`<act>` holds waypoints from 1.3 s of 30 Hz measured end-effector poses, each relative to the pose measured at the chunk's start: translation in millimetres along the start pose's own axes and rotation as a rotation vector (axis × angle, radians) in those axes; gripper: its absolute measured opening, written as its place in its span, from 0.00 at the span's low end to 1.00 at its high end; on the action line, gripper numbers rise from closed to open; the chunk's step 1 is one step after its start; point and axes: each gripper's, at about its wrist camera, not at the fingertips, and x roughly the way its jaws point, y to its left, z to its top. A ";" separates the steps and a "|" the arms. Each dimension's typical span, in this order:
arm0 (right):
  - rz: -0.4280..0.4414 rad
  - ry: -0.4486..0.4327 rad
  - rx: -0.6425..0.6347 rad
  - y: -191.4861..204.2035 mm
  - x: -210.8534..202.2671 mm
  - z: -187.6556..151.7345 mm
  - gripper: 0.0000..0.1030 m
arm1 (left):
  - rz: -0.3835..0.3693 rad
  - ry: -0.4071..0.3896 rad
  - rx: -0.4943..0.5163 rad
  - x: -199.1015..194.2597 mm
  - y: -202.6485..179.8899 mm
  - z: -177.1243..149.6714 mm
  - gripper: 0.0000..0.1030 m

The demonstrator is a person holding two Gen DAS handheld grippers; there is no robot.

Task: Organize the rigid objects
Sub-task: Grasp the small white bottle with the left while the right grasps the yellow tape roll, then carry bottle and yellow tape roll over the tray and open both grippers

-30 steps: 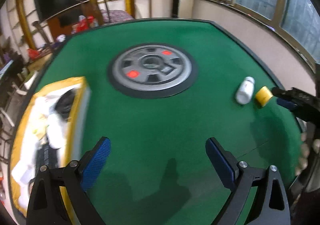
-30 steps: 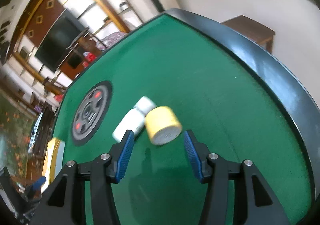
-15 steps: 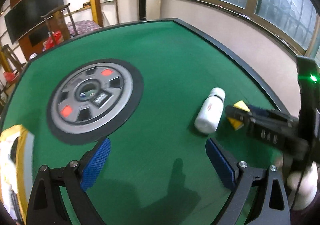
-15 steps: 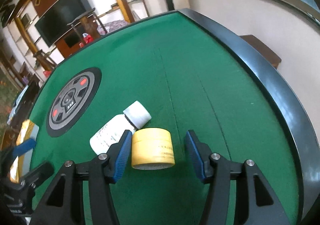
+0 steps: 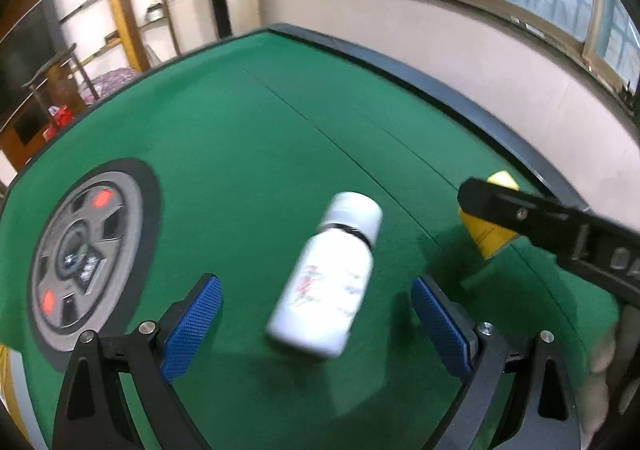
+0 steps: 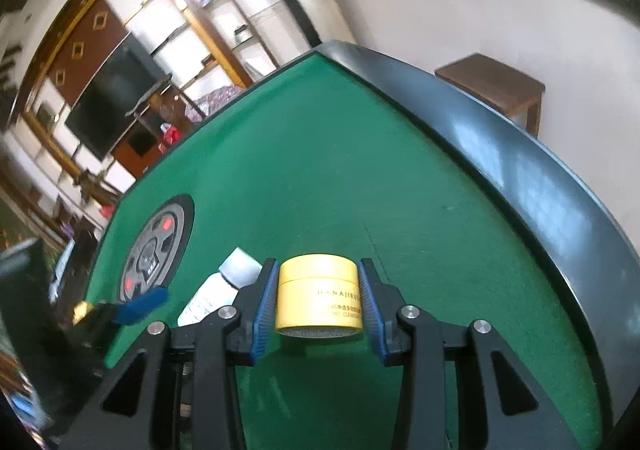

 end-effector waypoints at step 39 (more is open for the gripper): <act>0.369 0.288 -0.518 301.2 -1.6 -110.2 0.38 | 0.307 -0.175 -0.726 -235.1 289.5 -258.2 0.35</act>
